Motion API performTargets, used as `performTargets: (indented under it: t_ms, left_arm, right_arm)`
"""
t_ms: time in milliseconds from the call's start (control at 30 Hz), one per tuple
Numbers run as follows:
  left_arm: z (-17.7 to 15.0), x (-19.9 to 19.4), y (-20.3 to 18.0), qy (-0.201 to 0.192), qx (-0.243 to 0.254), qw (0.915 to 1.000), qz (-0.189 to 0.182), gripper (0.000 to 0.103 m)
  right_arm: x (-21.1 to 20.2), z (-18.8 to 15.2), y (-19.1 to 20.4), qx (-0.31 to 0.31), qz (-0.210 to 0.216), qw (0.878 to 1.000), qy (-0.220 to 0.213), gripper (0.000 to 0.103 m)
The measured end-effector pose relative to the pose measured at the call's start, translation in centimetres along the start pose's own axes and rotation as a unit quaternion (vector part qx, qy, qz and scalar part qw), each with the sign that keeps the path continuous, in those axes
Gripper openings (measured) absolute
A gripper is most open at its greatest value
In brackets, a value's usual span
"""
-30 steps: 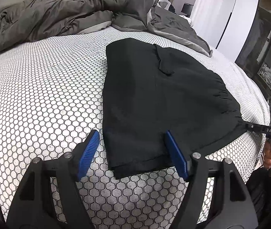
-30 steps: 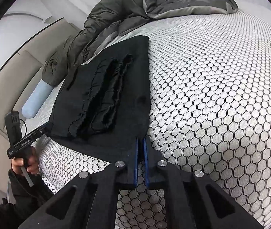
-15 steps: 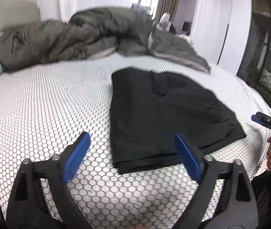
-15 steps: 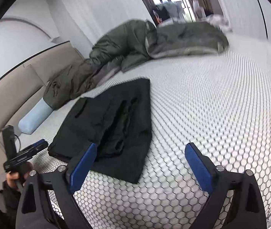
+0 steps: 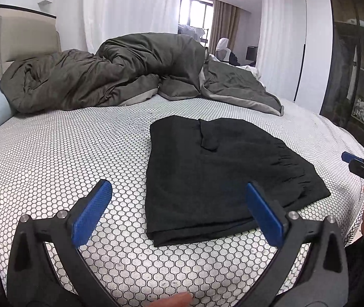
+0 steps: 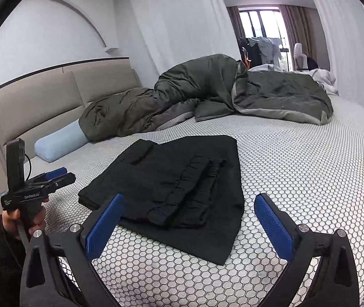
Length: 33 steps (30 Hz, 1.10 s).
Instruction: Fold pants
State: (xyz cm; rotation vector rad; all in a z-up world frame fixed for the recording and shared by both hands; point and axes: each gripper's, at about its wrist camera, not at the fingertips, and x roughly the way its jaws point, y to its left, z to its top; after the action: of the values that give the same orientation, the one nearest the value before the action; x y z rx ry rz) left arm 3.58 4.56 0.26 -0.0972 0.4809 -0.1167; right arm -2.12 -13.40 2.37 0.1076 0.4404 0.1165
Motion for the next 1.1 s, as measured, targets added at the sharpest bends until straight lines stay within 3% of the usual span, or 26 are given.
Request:
performTargets:
  t_ms: [400,1100]
  left_arm:
    - [-0.1,0.4,-0.9,0.001,0.026,0.9997,0.0,0.102]
    - [-0.1,0.0,-0.3,0.0,0.028,0.9996,-0.004,0.102]
  right_arm:
    - [0.5,0.0,1.0,-0.019,0.006,1.0,0.009,0.103]
    - [1.6,-0.2,1.5,-0.028,0.001,0.999,0.021,0.103]
